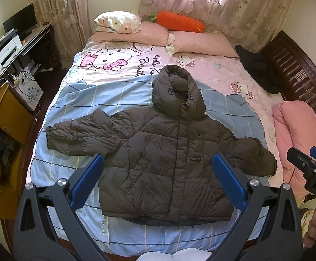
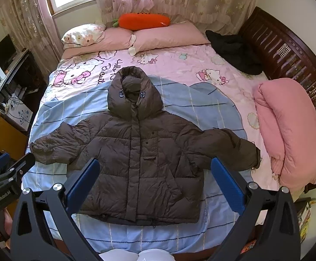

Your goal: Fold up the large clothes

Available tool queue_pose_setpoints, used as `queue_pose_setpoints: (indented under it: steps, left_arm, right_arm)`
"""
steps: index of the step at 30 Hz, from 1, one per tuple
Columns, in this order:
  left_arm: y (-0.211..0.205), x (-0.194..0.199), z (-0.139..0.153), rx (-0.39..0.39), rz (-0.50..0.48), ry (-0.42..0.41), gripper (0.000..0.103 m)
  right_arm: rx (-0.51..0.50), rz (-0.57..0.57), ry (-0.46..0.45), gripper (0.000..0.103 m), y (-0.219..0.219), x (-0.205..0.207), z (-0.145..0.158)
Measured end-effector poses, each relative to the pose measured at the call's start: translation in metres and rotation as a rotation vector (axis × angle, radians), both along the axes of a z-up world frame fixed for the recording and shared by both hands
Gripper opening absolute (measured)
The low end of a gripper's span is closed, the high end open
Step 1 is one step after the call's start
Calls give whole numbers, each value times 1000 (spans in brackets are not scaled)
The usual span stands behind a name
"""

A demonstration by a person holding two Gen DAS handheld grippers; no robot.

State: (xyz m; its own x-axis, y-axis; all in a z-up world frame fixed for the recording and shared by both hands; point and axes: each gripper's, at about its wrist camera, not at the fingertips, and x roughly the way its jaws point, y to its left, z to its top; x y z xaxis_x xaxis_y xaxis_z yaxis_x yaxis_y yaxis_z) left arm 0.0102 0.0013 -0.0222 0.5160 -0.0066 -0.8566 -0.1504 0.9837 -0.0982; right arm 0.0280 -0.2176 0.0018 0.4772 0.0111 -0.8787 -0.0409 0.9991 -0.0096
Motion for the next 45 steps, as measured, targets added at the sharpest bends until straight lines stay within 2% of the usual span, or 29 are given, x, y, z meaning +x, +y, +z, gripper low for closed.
queue_pose_setpoints:
  steps: [12,18,28,45]
  left_arm:
    - [2,0,0,7,7,-11,101]
    - [5,0,1,-29,8,-17,101]
    - [-1,3,3,23,3,-26,101]
    - [3,9,-1,10,2,-19,101]
  right_arm:
    - [-1,-1,3,102,1,0,0]
    - [-8,9,4,102,4,1,-2]
    - [-14,8,8,102,5,2,-2]
    - [-25,19,11,102,5,7,0]
